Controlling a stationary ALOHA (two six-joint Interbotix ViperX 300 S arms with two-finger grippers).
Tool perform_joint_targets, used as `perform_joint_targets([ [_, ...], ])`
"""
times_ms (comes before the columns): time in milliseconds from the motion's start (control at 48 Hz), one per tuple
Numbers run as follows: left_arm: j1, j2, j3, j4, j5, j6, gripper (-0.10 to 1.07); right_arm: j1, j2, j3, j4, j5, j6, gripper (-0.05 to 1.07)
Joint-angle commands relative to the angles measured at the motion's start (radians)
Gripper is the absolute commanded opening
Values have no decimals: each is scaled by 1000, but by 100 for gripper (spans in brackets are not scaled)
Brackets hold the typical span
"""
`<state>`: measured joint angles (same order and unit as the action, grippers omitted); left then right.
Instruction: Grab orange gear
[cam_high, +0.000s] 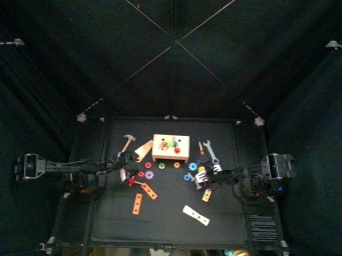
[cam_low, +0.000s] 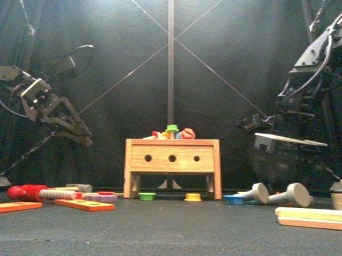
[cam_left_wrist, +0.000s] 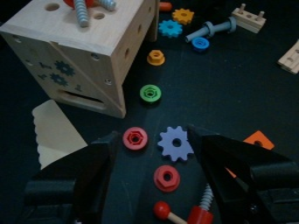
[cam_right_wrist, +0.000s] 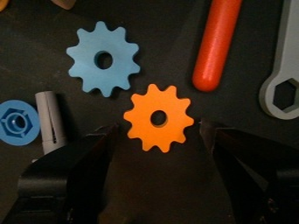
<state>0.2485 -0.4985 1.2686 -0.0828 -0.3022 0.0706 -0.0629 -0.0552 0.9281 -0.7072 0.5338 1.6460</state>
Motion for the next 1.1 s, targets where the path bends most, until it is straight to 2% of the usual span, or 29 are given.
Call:
perform_joint_targets([
  [0, 3, 0, -12, -3, -11, 0, 97, -14, 17, 0, 2, -11, -5, 104],
  [312, 3, 0, -8, -15, -9, 0, 97, -9, 18, 3, 14, 8, -6, 98],
  [646, 3, 0, -8, -15, -9, 0, 97, 2, -15, -9, 44, 63, -8, 73],
  [875, 5, 0, -9, -15, -9, 0, 97, 31, -86, -37, 43, 106, -6, 71],
  [1083, 3, 0, -11, -15, -9, 0, 97, 32, -94, -54, 32, 123, -6, 71],
])
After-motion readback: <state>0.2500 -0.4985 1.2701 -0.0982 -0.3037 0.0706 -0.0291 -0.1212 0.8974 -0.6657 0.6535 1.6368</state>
